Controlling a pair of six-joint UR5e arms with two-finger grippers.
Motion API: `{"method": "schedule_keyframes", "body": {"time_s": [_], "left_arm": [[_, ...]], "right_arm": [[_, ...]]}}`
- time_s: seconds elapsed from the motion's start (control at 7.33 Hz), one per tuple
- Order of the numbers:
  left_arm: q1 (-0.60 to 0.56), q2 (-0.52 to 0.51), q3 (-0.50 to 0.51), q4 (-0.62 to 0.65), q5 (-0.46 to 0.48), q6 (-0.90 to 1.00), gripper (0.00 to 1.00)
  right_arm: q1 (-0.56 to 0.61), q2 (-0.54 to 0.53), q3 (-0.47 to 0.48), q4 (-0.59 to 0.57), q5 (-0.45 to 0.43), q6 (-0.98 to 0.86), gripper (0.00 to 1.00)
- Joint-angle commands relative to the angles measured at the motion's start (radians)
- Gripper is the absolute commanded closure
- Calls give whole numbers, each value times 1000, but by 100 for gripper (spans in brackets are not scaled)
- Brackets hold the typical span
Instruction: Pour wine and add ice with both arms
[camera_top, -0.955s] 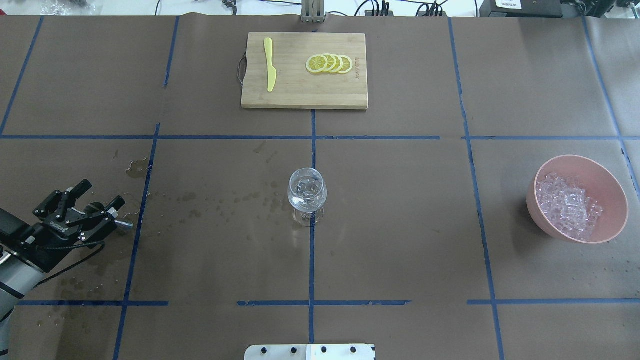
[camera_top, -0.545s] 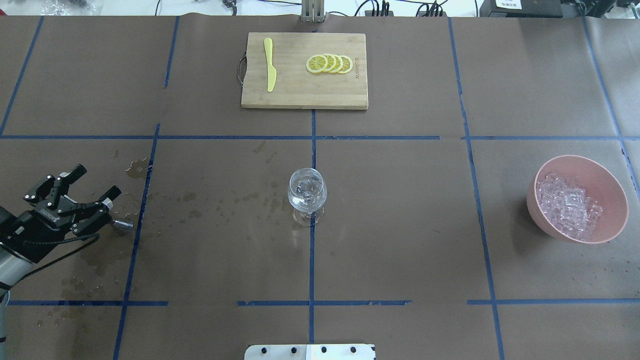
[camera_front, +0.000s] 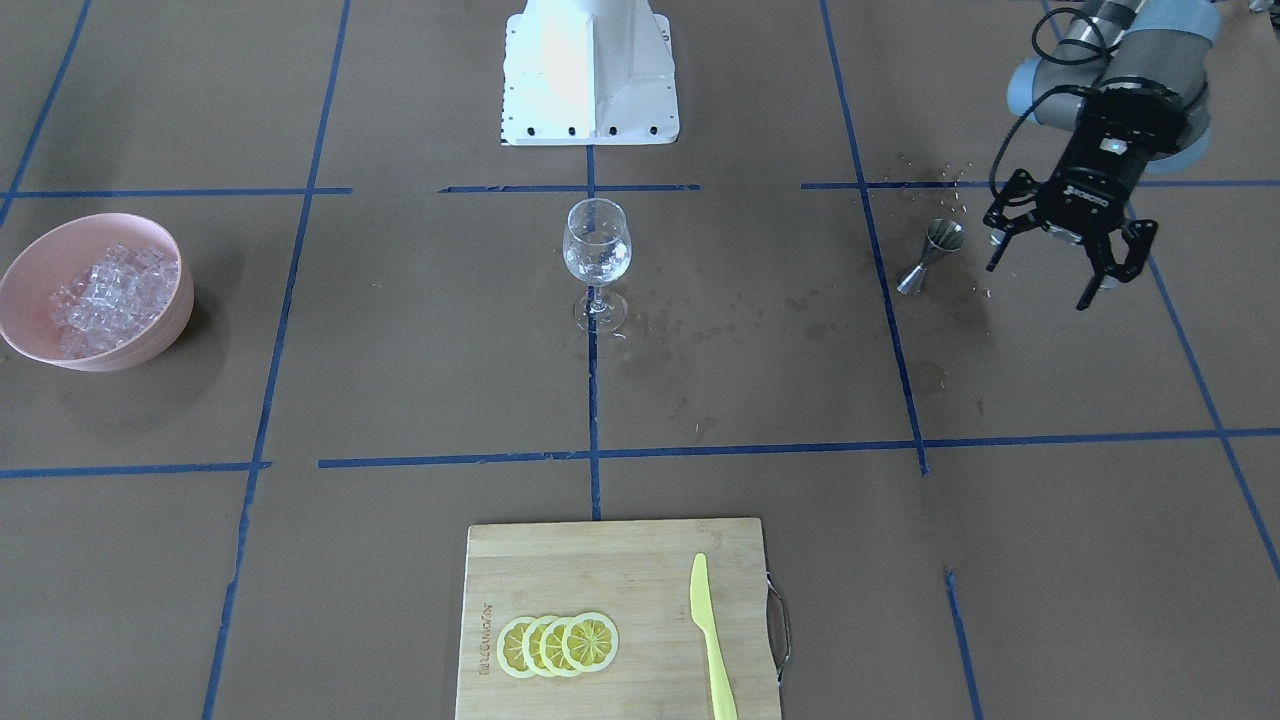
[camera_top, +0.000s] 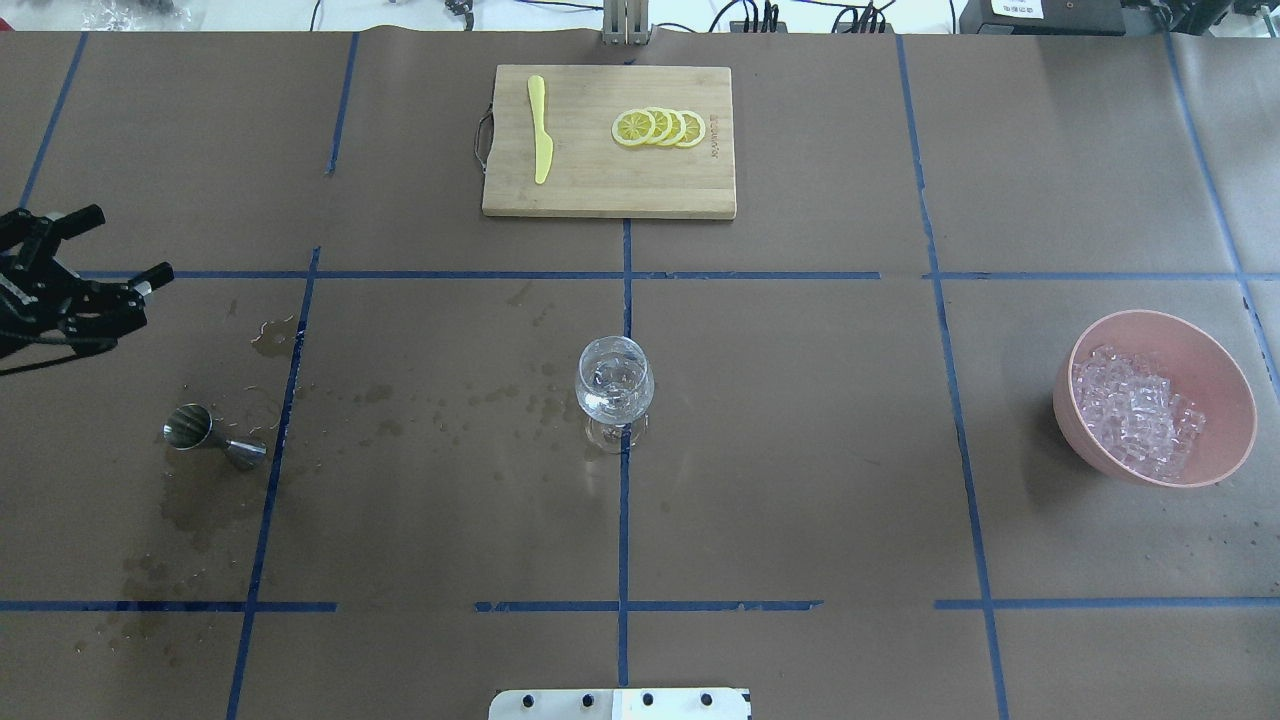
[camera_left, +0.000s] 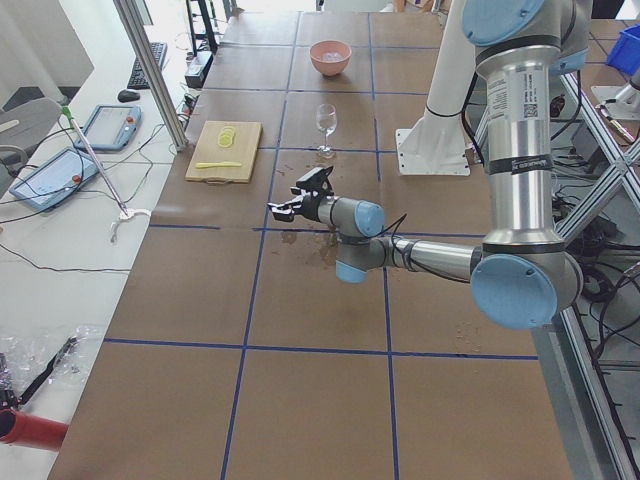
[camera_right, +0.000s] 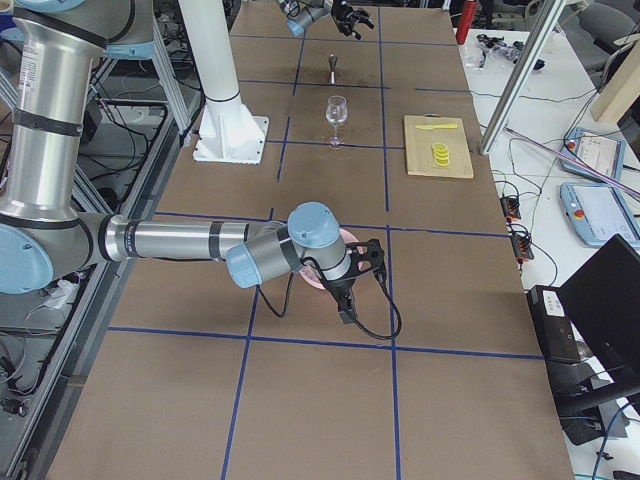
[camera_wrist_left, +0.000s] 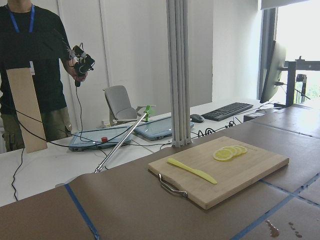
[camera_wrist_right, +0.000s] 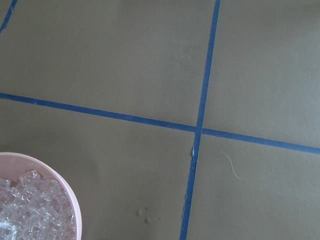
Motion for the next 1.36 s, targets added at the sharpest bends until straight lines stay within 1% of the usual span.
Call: {"method": "schedule_keyframes", "body": {"time_s": [0.0,0.14,0.27,0.41,0.55,0.68,0.82,0.95,1.09,1.23], "left_arm": [[-334,-120,2,345,-417,88,0],[-413,-160,2,480,-478,143,0],[-456,-161,1,566,-492,247,0],[-516,-168,-4,736,-515,301,0],[-542,-170,-4,829,-516,390,0],[-562,-156,7,896,-516,442,0],[-584,-145,4,1082,-516,443,0],[-630,-154,-1,1257,-519,444,0],[-674,-150,4,1361,-558,502,0],[-722,-141,22,1416,-618,670,0]], "right_arm": [[0,2,-1,5,0,-1,0],[0,0,-3,6,0,-1,0],[0,-3,-3,8,2,-2,0],[0,-4,-3,8,2,-4,0],[0,-7,-1,12,2,-4,0],[0,-12,-14,43,2,-2,0],[0,-14,-26,58,2,-2,0],[0,-15,-27,61,3,-4,0],[0,-27,-27,81,3,-2,0],[0,-29,-29,86,3,-2,0]]}}
